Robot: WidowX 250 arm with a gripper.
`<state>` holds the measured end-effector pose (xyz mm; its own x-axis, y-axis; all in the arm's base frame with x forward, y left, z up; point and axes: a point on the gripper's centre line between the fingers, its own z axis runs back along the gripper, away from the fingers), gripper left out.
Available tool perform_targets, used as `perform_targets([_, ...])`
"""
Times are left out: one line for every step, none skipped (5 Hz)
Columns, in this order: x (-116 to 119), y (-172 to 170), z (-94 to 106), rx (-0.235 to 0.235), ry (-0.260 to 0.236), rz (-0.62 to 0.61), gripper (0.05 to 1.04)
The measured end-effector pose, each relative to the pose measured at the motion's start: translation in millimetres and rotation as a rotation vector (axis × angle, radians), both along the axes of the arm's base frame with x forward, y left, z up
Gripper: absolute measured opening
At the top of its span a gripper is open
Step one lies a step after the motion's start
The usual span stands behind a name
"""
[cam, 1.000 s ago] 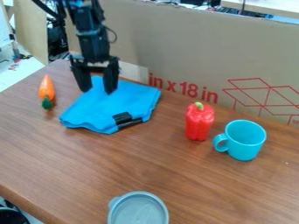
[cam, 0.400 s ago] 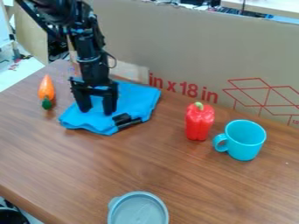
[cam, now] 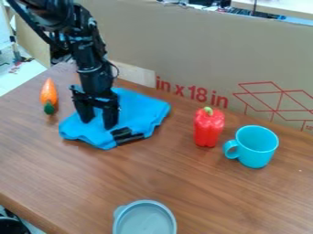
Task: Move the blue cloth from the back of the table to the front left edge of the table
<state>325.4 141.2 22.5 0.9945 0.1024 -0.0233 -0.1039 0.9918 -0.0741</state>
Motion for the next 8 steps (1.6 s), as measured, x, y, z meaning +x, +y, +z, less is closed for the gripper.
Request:
perform_targets([-39,-6,-2.8,-0.03,0.133,-0.047,1.0])
perform_targets([-82,2,-4.4,-0.046,0.265,-0.056,1.0])
perform_targets([-122,24,-8.3,-0.02,0.428,-0.01,1.0])
perform_targets([-148,41,-10.2,0.001,0.49,0.049,1.0])
perform_targets([-167,40,-7.2,-0.071,0.488,0.045,1.0])
perform_targets([-162,32,-3.6,-0.152,0.448,-0.01,1.0])
perform_targets([-146,20,14.7,-0.216,0.339,-0.076,1.0])
perform_targets([-131,20,59.9,-0.178,0.203,-0.107,1.0])
